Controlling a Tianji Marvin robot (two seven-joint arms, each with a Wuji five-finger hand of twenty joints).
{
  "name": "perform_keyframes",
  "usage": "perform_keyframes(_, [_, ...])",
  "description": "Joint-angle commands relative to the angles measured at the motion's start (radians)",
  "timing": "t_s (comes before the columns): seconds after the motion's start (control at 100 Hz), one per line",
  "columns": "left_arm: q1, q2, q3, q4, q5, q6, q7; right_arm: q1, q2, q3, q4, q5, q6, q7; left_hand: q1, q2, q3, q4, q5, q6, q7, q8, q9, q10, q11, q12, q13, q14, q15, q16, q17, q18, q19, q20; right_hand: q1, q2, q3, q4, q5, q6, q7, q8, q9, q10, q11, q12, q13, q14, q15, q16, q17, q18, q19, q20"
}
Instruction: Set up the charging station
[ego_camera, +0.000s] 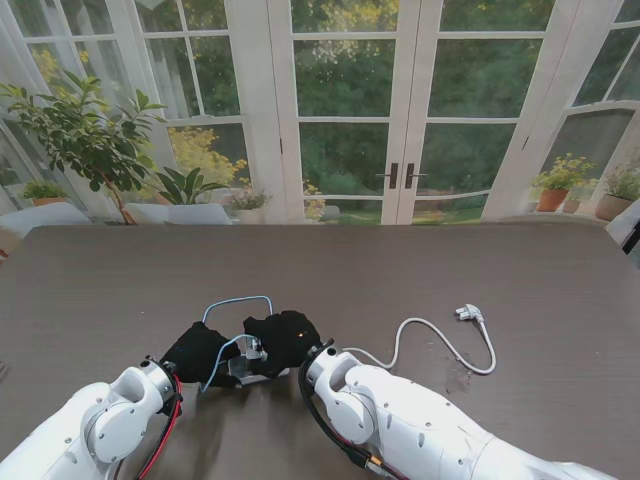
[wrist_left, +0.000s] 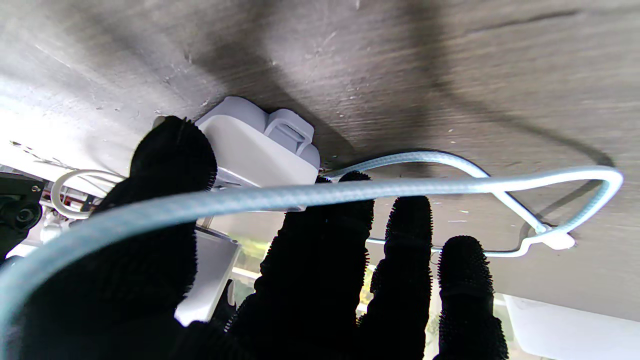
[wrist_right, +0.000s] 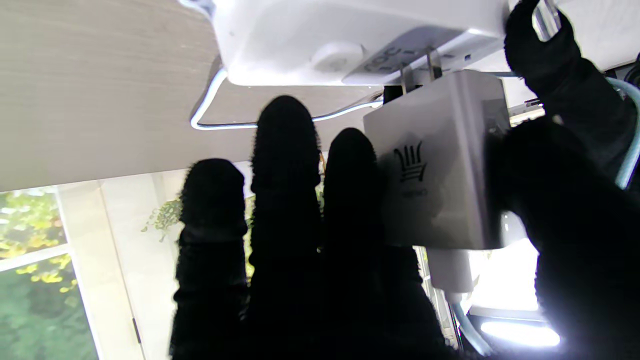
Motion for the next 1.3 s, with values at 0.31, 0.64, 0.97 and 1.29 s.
perform_keyframes(0.31, [0.003, 0.003, 0.006, 0.021, -0.007, -0.004, -0.031, -0.012, 0.024, 0.008, -0.032, -0.019, 0.025, 0.047, 0.166, 0.106, 0.107, 0.027, 0.126, -0.112, 0.21, 0.052, 0.052, -0.022, 0.012, -0.032, 0.013, -0.01, 0.022, 0.014, -0.002, 0.016, 0.04, -0.006, 0.124, 0.106, 0.163, 0.045, 0.137, -0.416, 0.263, 0.079, 0.009, -0.047, 0.009, 0.01, 0.052, -0.018, 0.017, 0.016, 0.006, -0.029, 0.017, -0.018])
perform_keyframes(0.64, [0.004, 0.003, 0.005, 0.018, -0.014, -0.001, -0.038, -0.006, 0.027, 0.001, -0.053, -0.023, 0.042, 0.07, 0.163, 0.113, 0.104, 0.026, 0.125, -0.106, 0.21, 0.055, 0.053, -0.019, 0.016, -0.048, 0.014, -0.008, 0.024, 0.014, -0.001, 0.016, 0.042, -0.005, 0.125, 0.114, 0.156, 0.045, 0.135, -0.409, 0.263, 0.08, 0.008, -0.045, 0.011, 0.012, 0.053, -0.019, 0.024, 0.019, 0.006, -0.029, 0.018, -0.02])
perform_keyframes(0.97, [0.006, 0.003, 0.003, 0.014, -0.014, -0.001, -0.045, 0.004, 0.036, -0.004, -0.072, -0.032, 0.067, 0.106, 0.164, 0.118, 0.102, 0.027, 0.124, -0.105, 0.209, 0.058, 0.051, -0.017, 0.018, -0.054, 0.013, -0.008, 0.023, 0.014, -0.003, 0.016, 0.042, -0.005, 0.13, 0.118, 0.15, 0.047, 0.133, -0.406, 0.263, 0.081, 0.006, -0.044, 0.011, 0.012, 0.051, -0.014, 0.024, 0.02, 0.006, -0.028, 0.018, -0.021])
perform_keyframes(1.29, [0.011, 0.003, -0.001, 0.008, -0.013, 0.003, -0.048, 0.006, 0.043, -0.004, -0.102, -0.043, 0.095, 0.127, 0.164, 0.122, 0.099, 0.028, 0.124, -0.105, 0.208, 0.059, 0.051, -0.017, 0.019, -0.057, 0.013, -0.008, 0.023, 0.014, -0.002, 0.017, 0.043, -0.004, 0.13, 0.123, 0.144, 0.048, 0.132, -0.404, 0.262, 0.081, 0.005, -0.045, 0.01, 0.014, 0.053, -0.019, 0.026, 0.021, 0.007, -0.028, 0.018, -0.023])
